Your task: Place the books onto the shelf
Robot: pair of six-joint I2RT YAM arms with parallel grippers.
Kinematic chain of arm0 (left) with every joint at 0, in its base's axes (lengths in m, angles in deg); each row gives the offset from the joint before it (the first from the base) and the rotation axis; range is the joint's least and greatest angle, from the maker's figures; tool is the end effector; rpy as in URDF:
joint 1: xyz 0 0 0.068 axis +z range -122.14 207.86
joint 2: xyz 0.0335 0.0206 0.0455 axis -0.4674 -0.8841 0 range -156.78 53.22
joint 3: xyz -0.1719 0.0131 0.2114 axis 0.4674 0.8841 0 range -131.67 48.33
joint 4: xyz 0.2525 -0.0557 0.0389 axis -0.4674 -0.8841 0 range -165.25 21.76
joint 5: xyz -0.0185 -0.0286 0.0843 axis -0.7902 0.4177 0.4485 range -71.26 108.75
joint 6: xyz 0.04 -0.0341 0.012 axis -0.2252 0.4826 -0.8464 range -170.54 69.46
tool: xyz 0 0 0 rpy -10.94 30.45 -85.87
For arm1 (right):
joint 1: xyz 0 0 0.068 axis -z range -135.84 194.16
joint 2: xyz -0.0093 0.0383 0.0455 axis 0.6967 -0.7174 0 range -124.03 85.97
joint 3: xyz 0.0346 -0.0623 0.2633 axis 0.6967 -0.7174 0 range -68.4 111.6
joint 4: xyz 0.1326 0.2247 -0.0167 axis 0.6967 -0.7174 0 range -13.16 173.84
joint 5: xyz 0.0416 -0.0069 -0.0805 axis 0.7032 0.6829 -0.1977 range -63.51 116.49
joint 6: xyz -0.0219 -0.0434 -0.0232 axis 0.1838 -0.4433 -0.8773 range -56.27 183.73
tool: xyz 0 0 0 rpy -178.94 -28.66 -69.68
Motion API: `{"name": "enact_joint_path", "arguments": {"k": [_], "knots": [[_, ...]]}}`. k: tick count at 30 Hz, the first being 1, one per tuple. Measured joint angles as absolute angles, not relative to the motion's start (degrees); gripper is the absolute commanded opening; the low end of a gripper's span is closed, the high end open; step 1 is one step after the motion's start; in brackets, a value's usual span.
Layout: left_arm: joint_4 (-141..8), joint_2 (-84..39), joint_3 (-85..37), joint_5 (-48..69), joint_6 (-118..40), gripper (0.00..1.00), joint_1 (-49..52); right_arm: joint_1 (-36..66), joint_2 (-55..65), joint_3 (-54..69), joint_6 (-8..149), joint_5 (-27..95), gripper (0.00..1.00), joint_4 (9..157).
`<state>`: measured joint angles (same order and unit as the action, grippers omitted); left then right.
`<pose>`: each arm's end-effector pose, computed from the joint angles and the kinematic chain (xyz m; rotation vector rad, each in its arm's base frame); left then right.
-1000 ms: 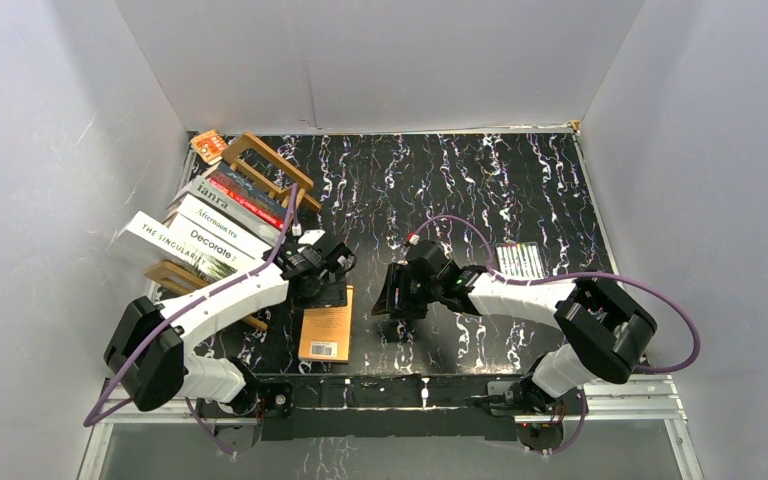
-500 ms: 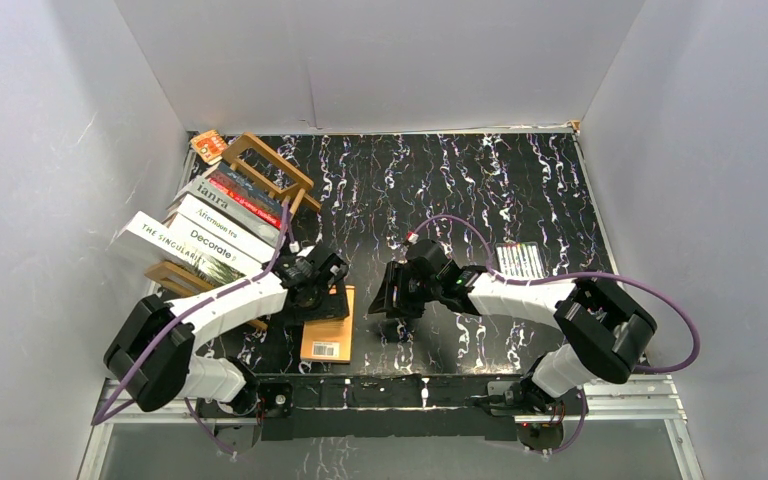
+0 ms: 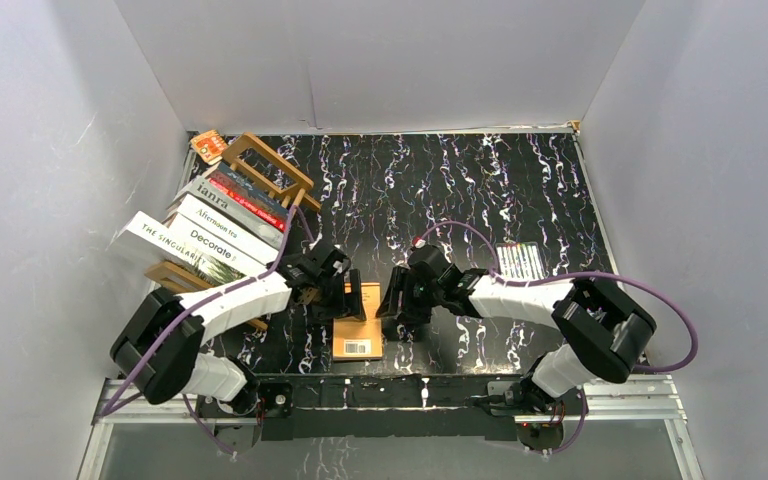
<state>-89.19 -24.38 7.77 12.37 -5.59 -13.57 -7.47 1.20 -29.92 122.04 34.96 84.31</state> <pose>0.1870 -0.1704 0.1788 -0.0402 2.7357 -0.6484 0.1726 0.2265 0.1625 0.0745 2.6412 0.9899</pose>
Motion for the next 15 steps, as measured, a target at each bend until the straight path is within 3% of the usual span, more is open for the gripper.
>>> {"name": "enact_joint_path", "arguments": {"k": [5, 15], "knots": [[-88.2, -27.7, 7.2, 10.6, -6.0, 0.60, -13.5, -7.3, 0.0, -29.9, 122.1, 35.1, 0.66, 84.0], [-92.0, -28.7, 4.5, 10.7, -6.6, 0.56, -13.5, -7.2, -2.5, -30.8, 124.0, 39.1, 0.63, 89.9]]}}
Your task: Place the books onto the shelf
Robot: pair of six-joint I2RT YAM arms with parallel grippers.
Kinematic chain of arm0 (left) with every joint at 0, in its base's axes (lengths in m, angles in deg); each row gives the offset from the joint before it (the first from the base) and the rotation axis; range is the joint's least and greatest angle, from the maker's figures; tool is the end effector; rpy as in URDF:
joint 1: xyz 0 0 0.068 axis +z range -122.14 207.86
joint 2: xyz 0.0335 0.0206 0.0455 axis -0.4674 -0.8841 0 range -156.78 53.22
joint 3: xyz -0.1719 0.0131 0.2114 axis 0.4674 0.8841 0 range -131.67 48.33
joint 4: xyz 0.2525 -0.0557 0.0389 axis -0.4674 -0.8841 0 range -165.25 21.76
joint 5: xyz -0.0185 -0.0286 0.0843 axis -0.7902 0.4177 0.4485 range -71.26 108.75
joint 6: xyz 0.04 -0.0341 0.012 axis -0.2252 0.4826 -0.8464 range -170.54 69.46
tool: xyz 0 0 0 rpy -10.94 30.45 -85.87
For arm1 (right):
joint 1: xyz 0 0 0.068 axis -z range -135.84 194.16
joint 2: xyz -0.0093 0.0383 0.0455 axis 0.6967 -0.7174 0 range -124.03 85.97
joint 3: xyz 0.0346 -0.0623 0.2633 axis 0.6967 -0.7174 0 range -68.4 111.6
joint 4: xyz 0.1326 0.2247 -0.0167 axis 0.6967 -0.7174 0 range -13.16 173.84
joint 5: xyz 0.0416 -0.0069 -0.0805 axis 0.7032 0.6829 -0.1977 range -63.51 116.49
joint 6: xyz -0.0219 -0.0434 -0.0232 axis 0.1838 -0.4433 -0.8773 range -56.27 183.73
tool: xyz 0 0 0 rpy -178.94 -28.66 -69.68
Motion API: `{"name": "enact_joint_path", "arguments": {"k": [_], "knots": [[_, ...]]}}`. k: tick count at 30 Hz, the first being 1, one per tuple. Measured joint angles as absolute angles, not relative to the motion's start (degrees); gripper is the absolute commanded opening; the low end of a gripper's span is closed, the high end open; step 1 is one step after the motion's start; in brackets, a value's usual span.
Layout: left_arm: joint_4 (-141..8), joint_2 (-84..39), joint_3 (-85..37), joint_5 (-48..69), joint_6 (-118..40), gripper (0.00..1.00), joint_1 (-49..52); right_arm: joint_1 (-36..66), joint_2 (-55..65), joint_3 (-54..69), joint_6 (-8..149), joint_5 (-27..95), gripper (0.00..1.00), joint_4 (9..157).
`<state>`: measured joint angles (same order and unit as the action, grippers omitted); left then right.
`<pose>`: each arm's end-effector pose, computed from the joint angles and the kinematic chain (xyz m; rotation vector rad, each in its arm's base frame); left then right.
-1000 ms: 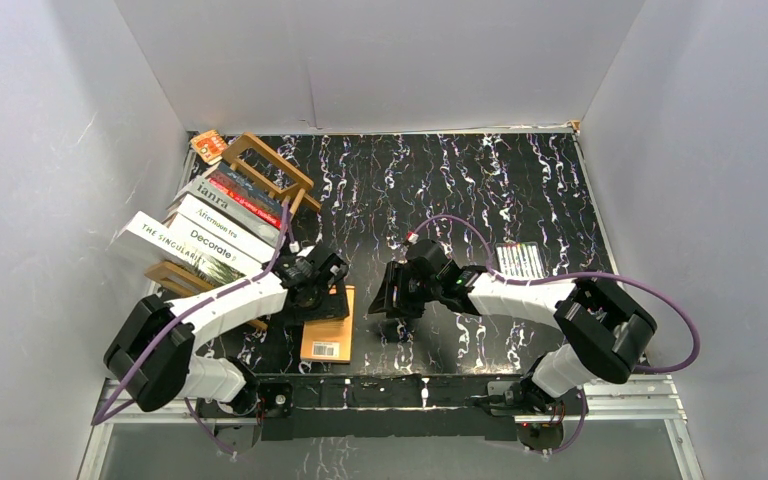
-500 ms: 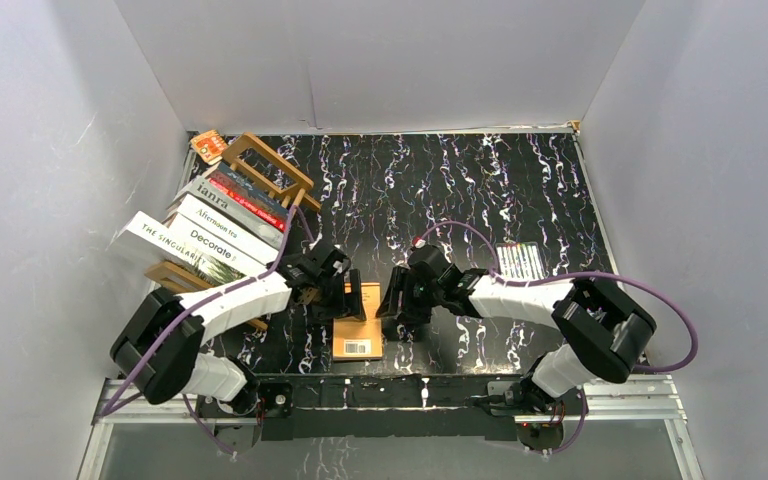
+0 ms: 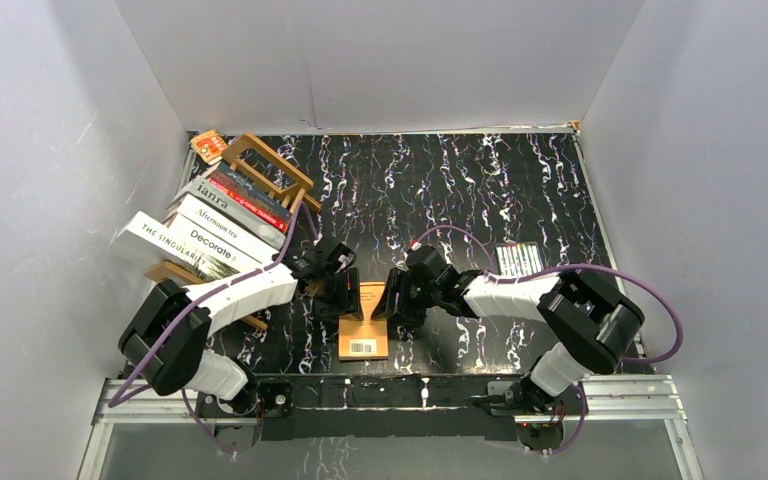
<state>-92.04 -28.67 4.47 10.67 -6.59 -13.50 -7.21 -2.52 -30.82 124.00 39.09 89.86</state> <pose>0.1950 -0.1784 0.1748 -0.0136 2.8079 -0.6233 0.1756 0.2323 0.1484 0.0848 2.6679 1.0815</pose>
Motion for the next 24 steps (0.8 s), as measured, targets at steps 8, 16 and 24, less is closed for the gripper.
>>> {"name": "enact_joint_path", "arguments": {"k": [8, 16, 24], "knots": [[-95.3, -25.8, -0.2, 11.0, -6.6, 0.41, -13.5, -7.1, -2.6, -31.5, 125.0, 39.7, 0.62, 91.4], [-96.2, -25.8, -0.3, 11.7, -5.7, 0.41, -13.4, -6.9, -2.6, -31.8, 125.2, 39.9, 0.62, 91.7], [-91.7, -25.0, 4.3, 4.5, -1.8, 0.43, -8.5, -6.7, -2.7, -32.5, 125.7, 40.1, 0.48, 91.8]]}}
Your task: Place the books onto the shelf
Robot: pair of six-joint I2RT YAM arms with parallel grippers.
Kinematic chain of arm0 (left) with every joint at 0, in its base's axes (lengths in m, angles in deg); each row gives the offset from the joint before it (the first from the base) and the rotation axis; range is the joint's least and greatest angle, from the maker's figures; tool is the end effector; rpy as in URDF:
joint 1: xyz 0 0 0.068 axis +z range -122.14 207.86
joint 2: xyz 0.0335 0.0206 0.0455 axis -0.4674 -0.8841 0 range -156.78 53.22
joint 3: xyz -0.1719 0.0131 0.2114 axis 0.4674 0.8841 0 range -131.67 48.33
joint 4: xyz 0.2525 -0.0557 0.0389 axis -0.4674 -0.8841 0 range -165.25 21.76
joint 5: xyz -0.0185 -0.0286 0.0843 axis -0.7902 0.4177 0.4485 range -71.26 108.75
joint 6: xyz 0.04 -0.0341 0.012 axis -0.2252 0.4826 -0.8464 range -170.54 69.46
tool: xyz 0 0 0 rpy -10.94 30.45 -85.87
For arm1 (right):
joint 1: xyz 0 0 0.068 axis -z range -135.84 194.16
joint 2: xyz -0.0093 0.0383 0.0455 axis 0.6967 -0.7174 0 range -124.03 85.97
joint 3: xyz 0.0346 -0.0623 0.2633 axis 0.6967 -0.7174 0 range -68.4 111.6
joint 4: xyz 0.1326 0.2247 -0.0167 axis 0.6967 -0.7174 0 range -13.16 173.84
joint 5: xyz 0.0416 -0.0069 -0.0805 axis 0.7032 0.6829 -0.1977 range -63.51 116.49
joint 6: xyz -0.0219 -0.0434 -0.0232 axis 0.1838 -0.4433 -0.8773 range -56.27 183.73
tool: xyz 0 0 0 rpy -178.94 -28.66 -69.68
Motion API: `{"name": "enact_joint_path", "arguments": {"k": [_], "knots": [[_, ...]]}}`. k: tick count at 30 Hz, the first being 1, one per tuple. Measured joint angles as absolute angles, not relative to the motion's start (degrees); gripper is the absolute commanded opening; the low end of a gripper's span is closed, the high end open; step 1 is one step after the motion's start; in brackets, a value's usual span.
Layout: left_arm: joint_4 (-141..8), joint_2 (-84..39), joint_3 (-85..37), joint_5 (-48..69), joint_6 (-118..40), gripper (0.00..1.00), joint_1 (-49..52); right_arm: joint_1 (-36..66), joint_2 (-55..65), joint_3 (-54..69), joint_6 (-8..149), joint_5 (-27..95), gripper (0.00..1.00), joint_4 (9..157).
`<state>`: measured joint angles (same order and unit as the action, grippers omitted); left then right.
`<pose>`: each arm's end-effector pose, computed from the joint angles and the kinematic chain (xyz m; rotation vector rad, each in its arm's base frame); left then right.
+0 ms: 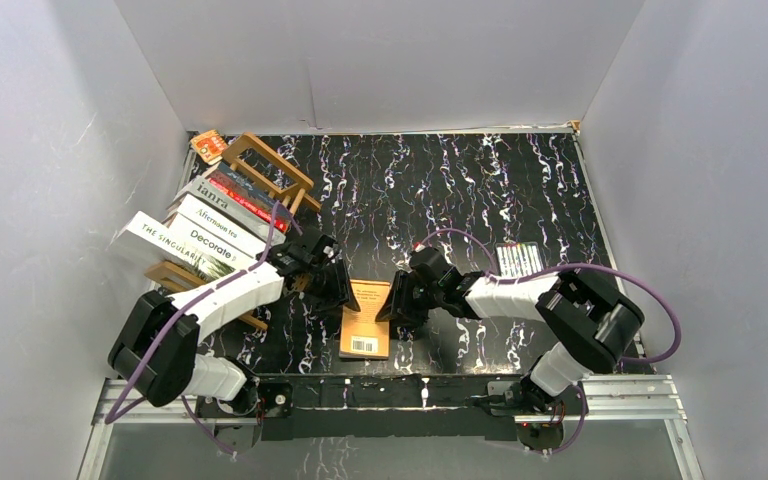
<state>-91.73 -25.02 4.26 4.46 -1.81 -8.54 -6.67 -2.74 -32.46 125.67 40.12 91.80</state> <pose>0.2045 -0.1618 0.1923 -0.1980 2.7751 -0.8022 0.1748 0.2279 0.1422 0.1265 2.6790 1.1055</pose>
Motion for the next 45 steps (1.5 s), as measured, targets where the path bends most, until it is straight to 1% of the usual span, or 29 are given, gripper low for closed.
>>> {"name": "enact_joint_path", "arguments": {"k": [2, 5, 10, 12, 16, 18, 20, 23, 24, 27, 33, 41, 45], "knots": [[-91.2, -24.7, 4.7, 3.3, -1.1, 0.45, -8.1, -6.4, -3.0, -32.5, 125.9, 40.4, 0.43, 91.9], [-90.7, -24.6, 4.8, 2.6, -0.4, 0.46, -7.8, -6.2, -3.6, -32.6, 126.4, 41.1, 0.37, 92.1], [-88.7, -24.6, 6.7, 0.4, 1.0, 0.39, -7.4, -6.1, -4.2, -33.0, 126.8, 42.0, 0.34, 93.2], [-87.7, -24.6, 7.1, -2.1, 1.0, 0.36, -7.4, -6.1, -4.3, -33.4, 126.8, 42.2, 0.34, 93.9], [-88.3, -24.7, 6.0, -4.5, -0.6, 0.23, -7.4, -6.1, -4.3, -33.7, 127.1, 42.4, 0.33, 94.8], [-89.6, -24.8, 4.6, -4.7, -2.0, 0.16, -7.0, -6.1, -4.4, -33.7, 127.3, 42.6, 0.33, 95.0], [-90.7, -24.8, 3.5, -4.9, -3.5, 0.12, -6.5, -6.1, -4.4, -33.8, 127.5, 42.8, 0.33, 95.4], [-91.9, -24.8, 3.1, -4.9, -5.0, 0.02, -5.3, -6.1, -4.4, -33.8, 127.8, 42.9, 0.34, 95.7], [-92.3, -24.8, 3.1, -4.9, -5.4, 0.00, -5.1, -6.1, -4.4, -33.8, 127.9, 43.0, 0.35, 95.8], [-92.8, -25.0, 3.1, -5.1, -6.2, 0.00, -4.7, -6.1, -4.4, -33.9, 128.0, 43.0, 0.41, 96.1], [-93.2, -25.3, 1.8, -6.5, -7.8, 0.00, -4.3, -5.0, -2.8, -36.1, 128.3, 43.5, 0.59, 98.5], [-93.1, -25.1, -3.7, -10.8, -9.2, 0.00, -3.1, 0.0, 7.8, -45.6, 130.1, 43.8, 0.82, 104.9], [-92.1, -24.4, -5.4, -13.7, -8.9, 0.00, -2.5, 0.6, 13.0, -49.2, 131.2, 43.7, 0.87, 110.1]]}}
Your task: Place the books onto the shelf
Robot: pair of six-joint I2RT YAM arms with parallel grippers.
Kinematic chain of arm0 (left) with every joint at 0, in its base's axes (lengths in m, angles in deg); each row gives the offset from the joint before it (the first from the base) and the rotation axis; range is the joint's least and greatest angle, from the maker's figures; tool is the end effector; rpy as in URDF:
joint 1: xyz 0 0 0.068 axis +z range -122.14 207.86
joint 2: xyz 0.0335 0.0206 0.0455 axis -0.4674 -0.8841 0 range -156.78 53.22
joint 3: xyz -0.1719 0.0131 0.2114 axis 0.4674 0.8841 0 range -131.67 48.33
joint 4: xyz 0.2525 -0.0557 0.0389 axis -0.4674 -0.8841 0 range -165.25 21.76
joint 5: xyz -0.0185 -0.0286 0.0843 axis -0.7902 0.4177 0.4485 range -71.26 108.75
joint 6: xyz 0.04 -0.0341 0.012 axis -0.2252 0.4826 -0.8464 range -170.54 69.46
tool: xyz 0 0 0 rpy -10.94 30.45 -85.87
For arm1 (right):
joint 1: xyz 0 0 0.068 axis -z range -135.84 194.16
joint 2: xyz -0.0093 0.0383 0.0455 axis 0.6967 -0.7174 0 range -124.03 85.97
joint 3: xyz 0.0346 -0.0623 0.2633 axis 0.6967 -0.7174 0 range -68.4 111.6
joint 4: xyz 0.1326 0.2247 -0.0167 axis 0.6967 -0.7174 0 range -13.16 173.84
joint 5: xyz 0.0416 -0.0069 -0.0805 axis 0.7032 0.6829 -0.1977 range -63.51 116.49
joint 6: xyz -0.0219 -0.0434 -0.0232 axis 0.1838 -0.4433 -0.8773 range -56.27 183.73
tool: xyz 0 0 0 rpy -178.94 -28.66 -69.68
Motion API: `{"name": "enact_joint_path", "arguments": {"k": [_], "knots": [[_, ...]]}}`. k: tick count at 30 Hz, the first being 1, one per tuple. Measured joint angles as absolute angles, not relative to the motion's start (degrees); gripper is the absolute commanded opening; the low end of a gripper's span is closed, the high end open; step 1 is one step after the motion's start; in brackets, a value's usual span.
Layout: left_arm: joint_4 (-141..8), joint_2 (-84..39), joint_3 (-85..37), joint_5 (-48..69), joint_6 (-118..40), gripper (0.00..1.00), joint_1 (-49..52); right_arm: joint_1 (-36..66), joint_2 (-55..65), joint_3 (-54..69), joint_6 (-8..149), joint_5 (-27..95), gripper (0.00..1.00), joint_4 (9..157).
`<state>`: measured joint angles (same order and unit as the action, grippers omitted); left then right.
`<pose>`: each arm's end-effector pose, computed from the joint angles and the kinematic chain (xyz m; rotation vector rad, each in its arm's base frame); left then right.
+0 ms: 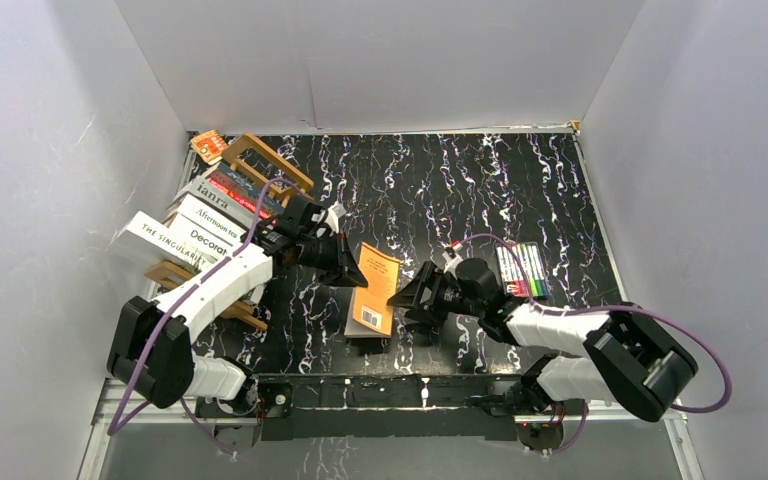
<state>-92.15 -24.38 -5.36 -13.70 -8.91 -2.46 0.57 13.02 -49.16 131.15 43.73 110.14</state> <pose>0.2333 -0.1587 0.2497 0.0344 2.6242 -1.2052 0.1606 0.1675 0.1543 0.2767 2.3744 1.3969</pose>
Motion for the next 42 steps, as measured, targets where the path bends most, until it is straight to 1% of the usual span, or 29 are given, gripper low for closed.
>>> {"name": "enact_joint_path", "arguments": {"k": [4, 9, 13, 15, 19, 21, 25, 26, 27, 28, 29, 30, 31, 32, 34, 36, 40, 42], "knots": [[-90.9, -23.8, -6.0, -15.9, -7.9, 0.00, -2.0, 0.7, 17.1, -52.6, 132.6, 43.1, 0.88, 115.6], [-88.5, -23.8, -6.0, -18.5, -5.6, 0.00, -1.8, 0.8, 17.9, -53.7, 133.6, 43.3, 0.87, 119.4], [-86.1, -23.8, -6.0, -20.1, -3.6, 0.00, -1.8, 1.1, 14.8, -56.0, 135.6, 45.1, 0.81, 128.1], [-85.4, -23.7, -6.0, -20.6, -3.0, 0.00, -1.8, 1.3, 12.4, -57.7, 137.1, 46.3, 0.76, 133.2], [-84.5, -23.7, -6.0, -20.9, -2.3, 0.00, -1.7, 1.4, 8.3, -58.7, 139.3, 49.5, 0.61, 143.1], [-84.4, -23.7, -6.0, -20.9, -2.0, 0.00, -1.6, 1.4, 7.8, -58.7, 140.0, 50.9, 0.55, 148.2], [-83.6, -23.0, -6.0, -21.6, -1.5, 0.00, -1.0, 1.8, 8.3, -58.8, 140.5, 51.7, 0.29, 152.3], [-83.6, -22.9, -6.0, -21.5, -1.6, 0.00, -1.0, 1.8, 9.4, -58.8, 140.2, 51.5, 0.21, 151.9], [-83.7, -22.9, -6.0, -21.5, -1.8, 0.01, -0.8, 1.8, 11.4, -58.8, 139.8, 51.1, 0.11, 150.4], [-83.7, -22.9, -6.0, -21.5, -2.1, 0.16, -0.7, 1.8, 14.6, -58.7, 138.3, 50.6, 0.03, 147.7], [-83.9, -22.9, -6.0, -21.4, -2.4, 0.41, -0.6, 1.8, 16.7, -58.4, 137.0, 50.4, 0.00, 144.8], [-84.4, -22.9, -6.0, -20.8, -3.4, 0.63, -0.6, 1.8, 19.8, -57.6, 135.0, 49.9, 0.00, 139.6], [-85.0, -22.9, -6.0, -20.4, -3.9, 0.72, -0.5, 1.7, 21.5, -57.0, 133.7, 49.5, 0.00, 136.9], [-86.1, -22.9, -6.0, -18.6, -4.2, 0.80, -0.2, 1.7, 25.3, -55.1, 130.6, 48.5, 0.00, 130.4], [-89.8, -22.0, -6.8, -13.7, -6.0, 0.83, 0.7, 1.7, 28.7, -52.5, 126.5, 46.9, 0.00, 122.9], [-89.9, -20.5, -6.9, -12.9, -6.6, 0.84, 1.1, 1.7, 29.7, -51.0, 124.7, 46.4, 0.00, 119.7], [-89.0, -17.3, -6.9, -14.0, -6.8, 0.84, 1.7, 1.7, 31.2, -48.7, 123.0, 46.6, 0.00, 117.6], [-86.7, -15.9, -6.9, -16.6, -6.4, 0.84, 2.0, 1.7, 31.8, -47.9, 122.8, 47.6, 0.00, 117.7]]}}
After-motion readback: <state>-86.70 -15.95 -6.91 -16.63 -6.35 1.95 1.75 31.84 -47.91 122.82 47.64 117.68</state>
